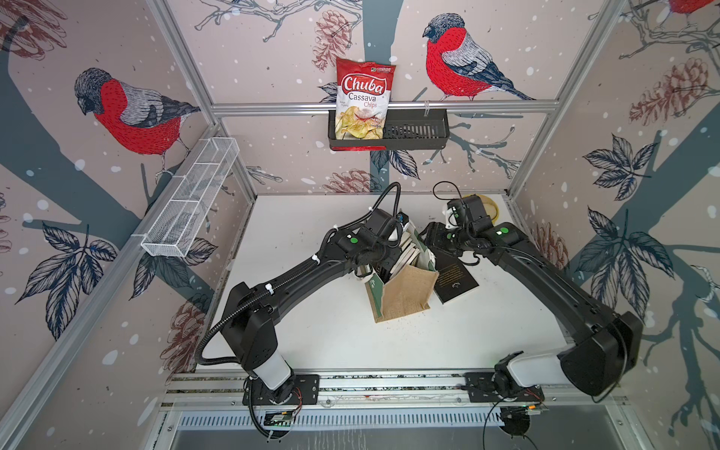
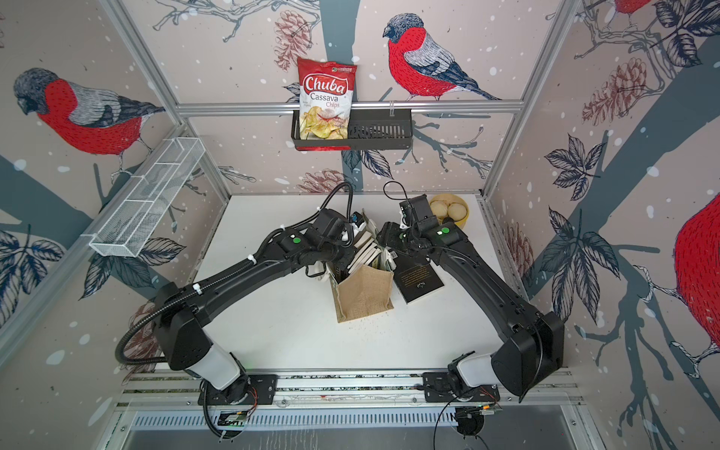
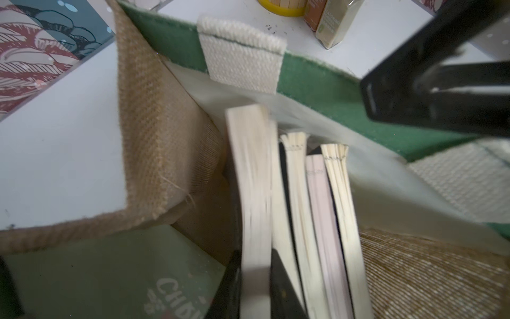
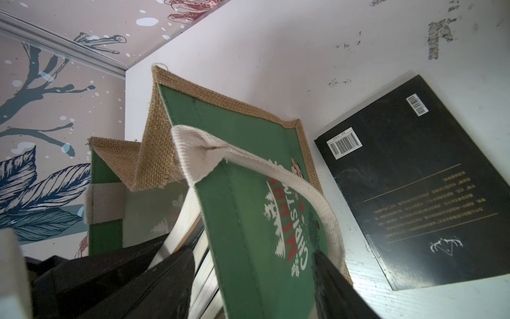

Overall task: Take out the books from the canvas bag
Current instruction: Pick up the book from the canvas bag.

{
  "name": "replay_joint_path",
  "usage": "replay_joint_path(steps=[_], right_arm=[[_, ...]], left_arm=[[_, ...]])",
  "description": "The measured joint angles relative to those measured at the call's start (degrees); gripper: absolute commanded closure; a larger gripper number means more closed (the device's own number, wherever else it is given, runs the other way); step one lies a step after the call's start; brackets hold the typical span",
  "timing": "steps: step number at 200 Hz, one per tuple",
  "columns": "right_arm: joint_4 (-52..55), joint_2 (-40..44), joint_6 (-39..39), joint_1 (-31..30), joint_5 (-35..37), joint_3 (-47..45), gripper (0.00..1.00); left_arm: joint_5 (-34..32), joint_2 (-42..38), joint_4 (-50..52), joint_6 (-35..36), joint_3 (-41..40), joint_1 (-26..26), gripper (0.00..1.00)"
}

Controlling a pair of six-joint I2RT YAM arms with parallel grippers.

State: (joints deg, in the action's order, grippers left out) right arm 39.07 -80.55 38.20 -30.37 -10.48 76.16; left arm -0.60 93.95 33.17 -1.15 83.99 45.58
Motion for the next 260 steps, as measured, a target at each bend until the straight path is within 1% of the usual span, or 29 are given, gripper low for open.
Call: replay_joint_path(steps=[11, 29, 51, 103, 135, 176, 204, 231, 260], right_arm=[[0.02, -0.57, -0.68, -0.42, -0.04, -0.02, 0.33], [0.02, -1.57, -1.16, -1.11, -0.17, -0.02, 0.34], [0.11, -2.49, -1.99, -1.49, -0.28, 0.0, 0.34], [-0.92, -2.1, -1.97, -1.64, -0.35, -1.14, 0.35], [-2.1, -1.33, -1.77, -1.6, -0.37, -2.62, 0.36], [-3.56, -1.07, -1.77, -1.57, -0.39, -4.07, 0.36], [-4.83, -0.81, -1.77, -1.57, -0.74, -5.31, 0.37], [-5.79, -0.87, -1.77, -1.57, -1.51, -5.9, 0.37], [-5.99, -1.05, -1.81, -1.57, -1.68, -5.99, 0.38]], left_arm=[[-0.87, 0.37, 0.15, 0.0, 0.5, 0.02, 0.97], [-1.81, 0.9, 0.55, 0.02, 1.4, 0.07, 1.0], [-3.96, 1.51, 1.66, 0.04, 3.19, 0.07, 1.0], [-5.42, 1.27, 3.85, 0.55, 9.62, 0.07, 1.0], [-6.1, 0.44, 5.92, 1.57, 16.24, 0.07, 1.0], [-9.9, 0.33, 9.35, 3.06, 25.07, -0.24, 1.0], [-11.52, -1.88, 10.43, 3.08, 27.61, -2.54, 1.0], [-11.32, -5.92, 9.31, 2.78, 28.11, -6.56, 1.0], [-10.29, -9.66, 7.61, 2.54, 29.18, -11.98, 1.0]])
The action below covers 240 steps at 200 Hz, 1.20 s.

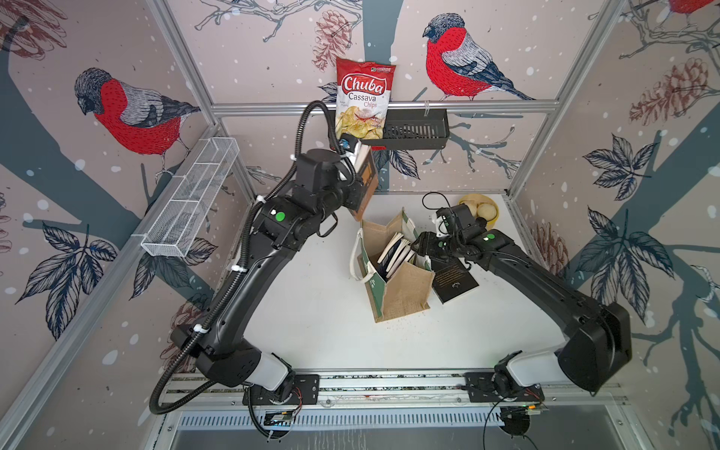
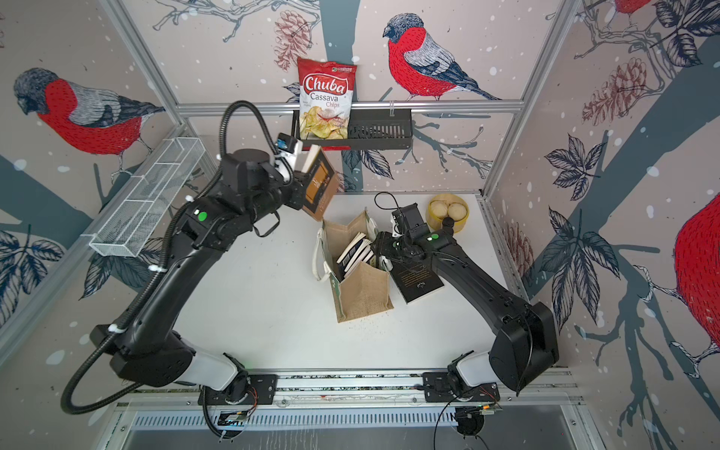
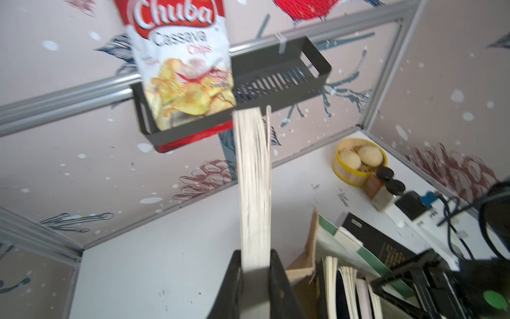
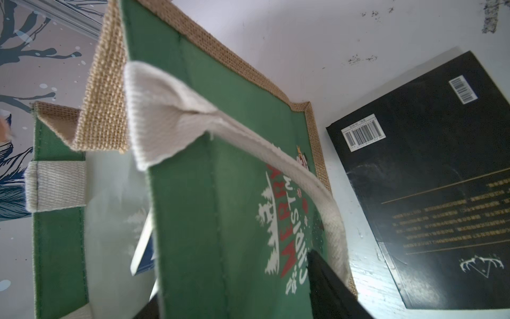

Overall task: Take out the books from the canvas bag
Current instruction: Pick up the book from the canvas bag, then place the book at the center of the board.

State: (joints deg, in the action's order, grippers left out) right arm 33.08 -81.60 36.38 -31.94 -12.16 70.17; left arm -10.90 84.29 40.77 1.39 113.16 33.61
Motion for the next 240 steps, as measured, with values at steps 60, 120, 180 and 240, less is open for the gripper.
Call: replay_joint_path(steps=[60, 120, 180, 240], right_arm=[[-0.35, -0.7, -0.39, 0.22, -0.26, -0.37, 0.38], [-1.29, -1.18, -0.63, 0.24, -0.9, -0.76, 0.38], [-2.82, -1.36, -0.63, 0.22, -1.77, -1.99, 0.39], [-3.06, -0.11, -0.59, 0.22, -1.73, -3.52, 0.4]], left_arm=[[2.14, -4.15, -2.19, -2.16, -5.2, -8.68, 1.0], [4.11, -6.16, -6.16, -8.41, -26.05, -18.93, 1.0], [16.87, -0.57, -21.22, -14.95, -34.93, -23.76, 1.0], [17.29, 6.95, -37.29, -21.59, -43.95, -28.35, 1.0]])
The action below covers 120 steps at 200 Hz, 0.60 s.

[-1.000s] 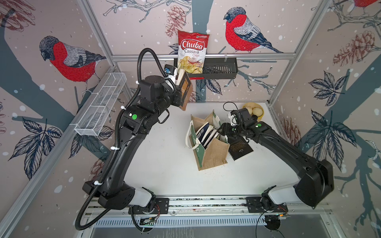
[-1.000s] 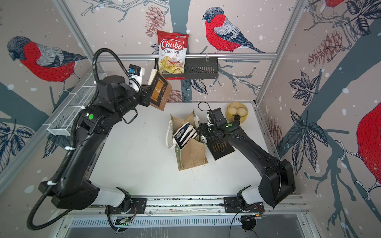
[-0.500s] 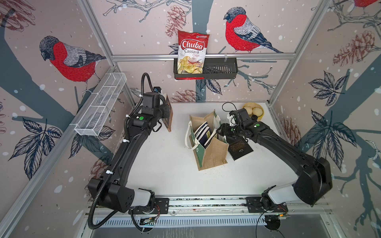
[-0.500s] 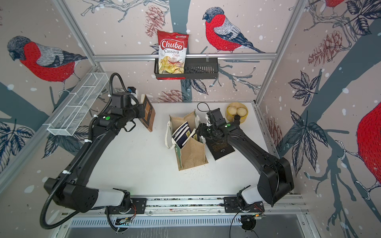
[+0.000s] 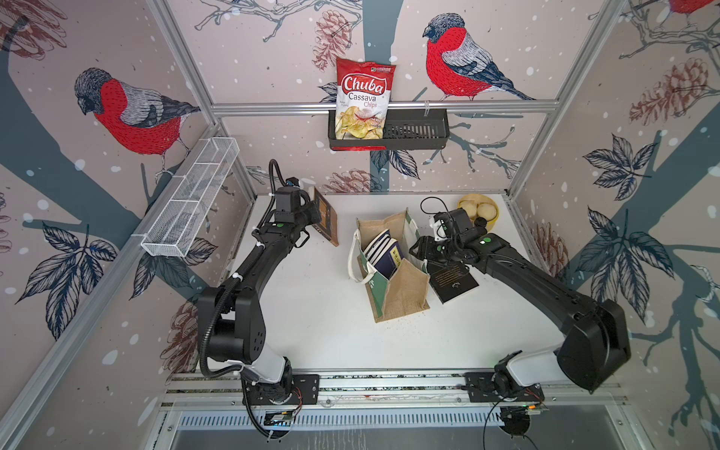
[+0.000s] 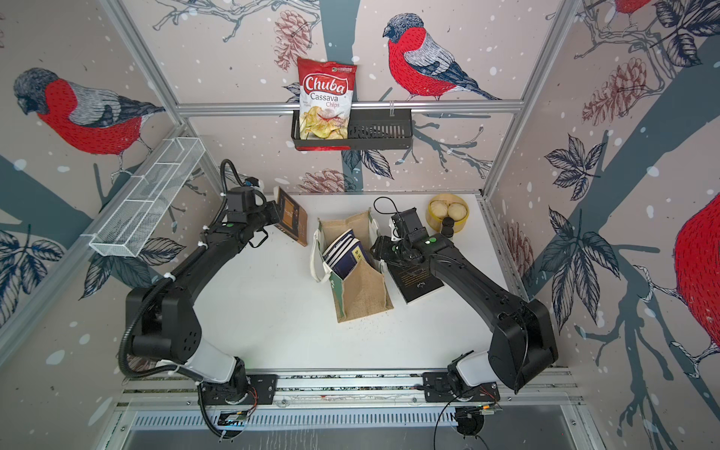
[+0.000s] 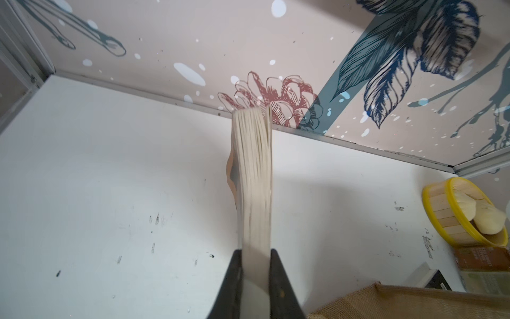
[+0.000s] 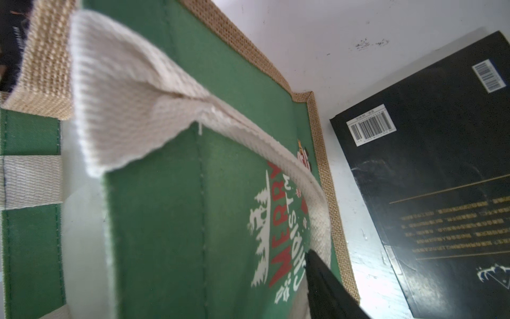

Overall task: Take out the books from the canvas bag
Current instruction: Place the book at the center of the board.

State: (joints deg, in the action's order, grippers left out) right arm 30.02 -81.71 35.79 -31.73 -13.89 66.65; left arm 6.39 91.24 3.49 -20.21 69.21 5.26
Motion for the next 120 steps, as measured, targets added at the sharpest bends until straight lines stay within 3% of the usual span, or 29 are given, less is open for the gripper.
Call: replay_joint_path(steps=[46, 65, 73, 87, 95, 105, 120], right_arm=[[0.04, 0.85, -0.02, 0.0, 0.37, -0.04, 0.4], [0.07, 1.01, -0.02, 0.0, 0.46, -0.15, 0.41], [0.02, 1.01, 0.0, 0.0, 0.46, -0.15, 0.41], [0.02, 1.01, 0.0, -0.04, 0.46, -0.15, 0.41], [0.04, 1.01, 0.0, -0.11, 0.48, -0.15, 0.41], [0.04, 1.01, 0.0, -0.15, 0.48, -0.13, 0.41], [0.07, 1.01, 0.0, -0.24, 0.55, -0.02, 0.41]], left_arm=[[-2.05, 1.75, -8.31, -5.49, -5.92, -3.08, 0.94], [-4.48, 1.38, -10.1, -6.99, -8.52, -3.82, 0.87], [-5.25, 1.31, -10.58, -7.48, -9.51, -4.28, 0.74], [-6.71, 1.25, -11.41, -7.72, -11.13, -5.03, 0.33], [-7.37, 1.2, -11.69, -8.07, -12.35, -5.55, 0.18], [-8.15, 1.05, -11.37, -8.61, -13.7, -6.12, 0.04], [-8.66, 0.66, -11.08, -9.55, -14.95, -6.73, 0.03]])
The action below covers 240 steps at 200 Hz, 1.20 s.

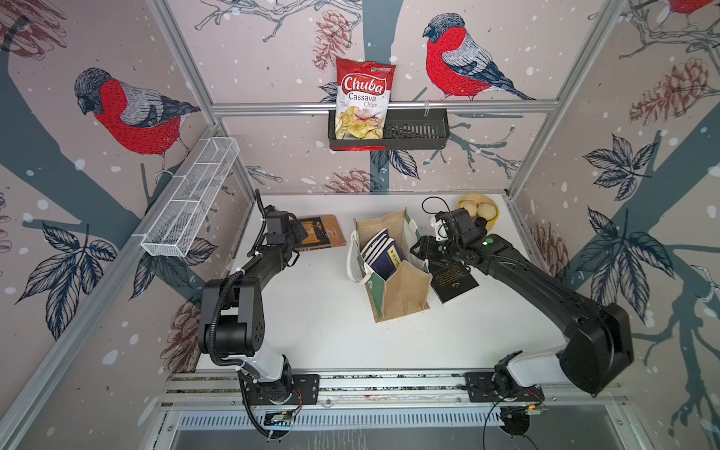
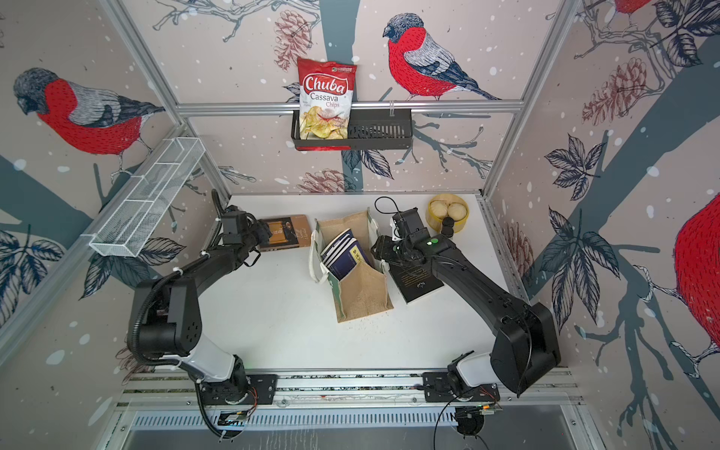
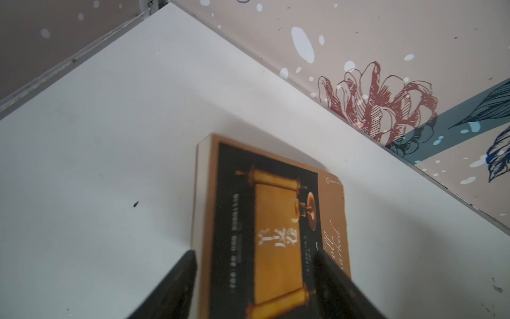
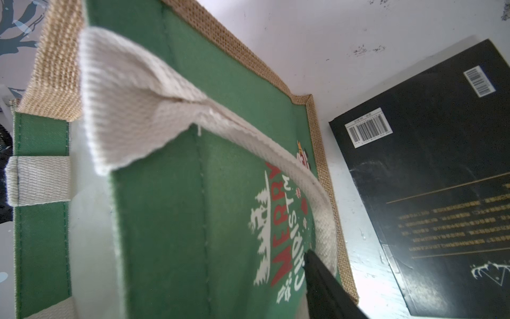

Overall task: Take out the books from the canvas bag
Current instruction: Place the book at the center of the board, then adjust the canvas bag at the center of the board.

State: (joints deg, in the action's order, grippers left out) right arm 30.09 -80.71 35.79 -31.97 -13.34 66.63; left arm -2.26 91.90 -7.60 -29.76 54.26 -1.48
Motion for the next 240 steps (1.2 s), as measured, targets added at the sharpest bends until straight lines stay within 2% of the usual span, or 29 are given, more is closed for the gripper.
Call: replay_joint_path(steps=[40, 69, 82, 106, 126, 153, 195, 203, 219, 240], right_arm=[[0.0, 0.15, -0.07, -0.22, 0.17, 0.17, 0.41], [0.04, 0.17, -0.55, -0.26, 0.59, 0.44, 0.41], [0.04, 0.15, -1.11, -0.33, 0.68, 0.76, 0.41], [0.02, -0.22, -1.25, -0.37, 0.83, 1.55, 0.41], [0.0, -0.96, -1.33, -0.52, 0.85, 2.23, 0.41], [-0.04, -1.66, -1.36, -1.03, 0.98, 3.34, 0.41], [0.0, -1.9, -1.4, -1.38, 1.42, 4.22, 0.41], [0.07, -1.9, -1.4, -1.38, 1.75, 4.22, 0.42], [0.33, -1.9, -1.55, -1.42, 2.51, 4.22, 0.45], [0.76, -1.9, -1.86, -1.49, 3.15, 4.22, 0.52]], left_arm=[[-0.2, -1.92, 0.5, -0.17, -0.09, -0.24, 0.04], [6.1, -4.48, 3.3, 0.46, 1.7, 1.29, 0.05], [8.74, -6.49, 6.64, 1.7, 4.02, 4.26, 0.05], [12.79, -10.14, 11.8, 5.14, 10.4, 12.94, 0.07], [14.12, -11.96, 16.96, 7.74, 14.71, 18.49, 0.1], [14.08, -13.29, 24.55, 9.31, 17.86, 23.23, 0.12], [12.92, -12.92, 34.12, 10.69, 18.53, 29.2, 0.15], [12.63, -12.87, 35.3, 10.69, 18.21, 29.86, 0.17], [12.22, -12.87, 37.38, 10.64, 17.59, 30.47, 0.29], [11.17, -12.85, 38.88, 10.64, 17.38, 30.75, 0.41]])
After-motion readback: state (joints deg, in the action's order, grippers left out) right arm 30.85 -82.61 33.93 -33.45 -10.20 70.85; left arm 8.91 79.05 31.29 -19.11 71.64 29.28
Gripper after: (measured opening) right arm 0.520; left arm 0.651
